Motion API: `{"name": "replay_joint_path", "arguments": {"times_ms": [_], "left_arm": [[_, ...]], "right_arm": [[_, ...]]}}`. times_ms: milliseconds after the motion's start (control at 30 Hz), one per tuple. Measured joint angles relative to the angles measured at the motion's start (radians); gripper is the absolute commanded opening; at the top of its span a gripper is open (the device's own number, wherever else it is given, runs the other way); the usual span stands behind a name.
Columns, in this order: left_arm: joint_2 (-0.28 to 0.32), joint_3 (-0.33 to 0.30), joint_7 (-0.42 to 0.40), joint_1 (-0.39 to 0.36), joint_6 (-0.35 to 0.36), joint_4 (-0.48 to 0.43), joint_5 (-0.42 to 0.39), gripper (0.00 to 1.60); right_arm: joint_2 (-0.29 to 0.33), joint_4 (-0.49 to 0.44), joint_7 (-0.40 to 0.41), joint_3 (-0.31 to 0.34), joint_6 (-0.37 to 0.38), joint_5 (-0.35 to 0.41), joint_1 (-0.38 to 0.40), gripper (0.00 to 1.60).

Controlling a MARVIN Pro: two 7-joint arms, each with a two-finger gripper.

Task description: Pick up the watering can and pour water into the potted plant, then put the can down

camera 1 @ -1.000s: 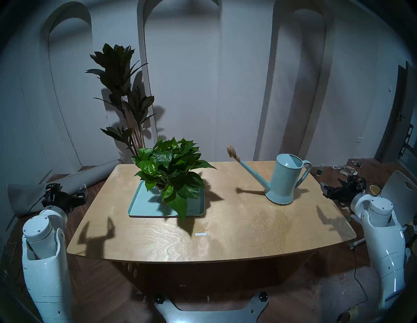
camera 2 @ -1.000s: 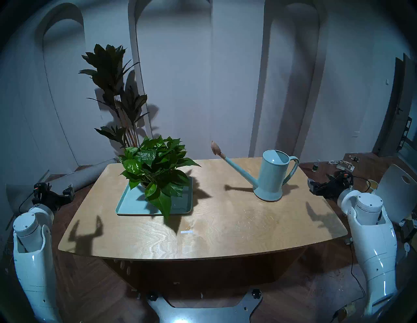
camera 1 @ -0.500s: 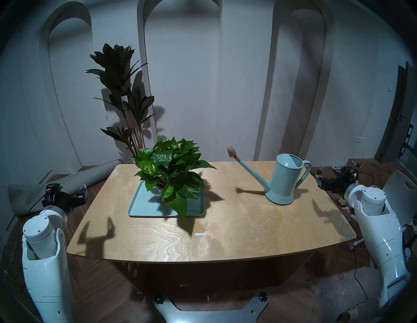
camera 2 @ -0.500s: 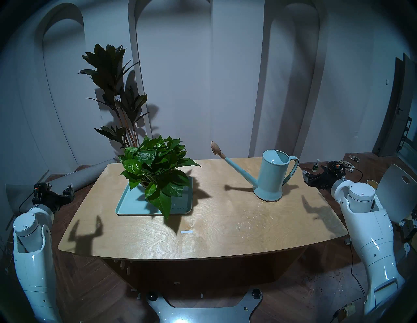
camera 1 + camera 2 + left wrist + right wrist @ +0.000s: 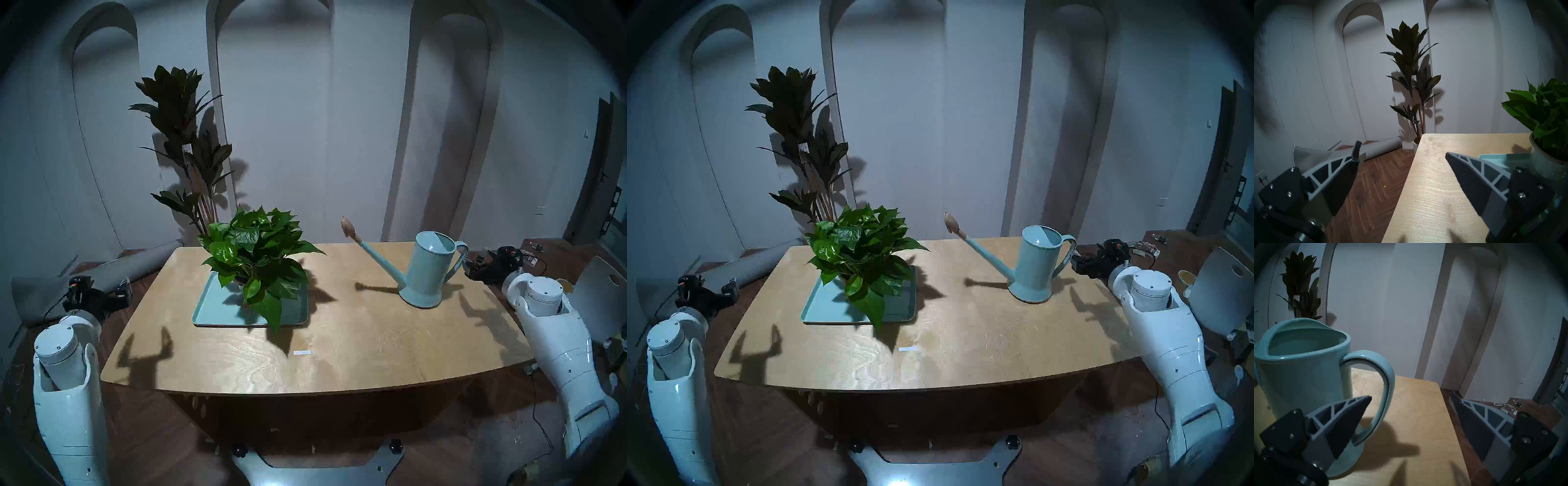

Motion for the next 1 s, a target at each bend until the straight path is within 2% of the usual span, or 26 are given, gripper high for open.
{"name": "replay_joint_path", "arguments": {"times_ms": [1000], "left_arm": [[0.0,0.0,0.0,0.0,0.0,0.0,0.0,1.6]], "right_arm": [[-0.107,0.306,0.006,-0.15,-0.08,-0.1,0.266,1.6]]}}
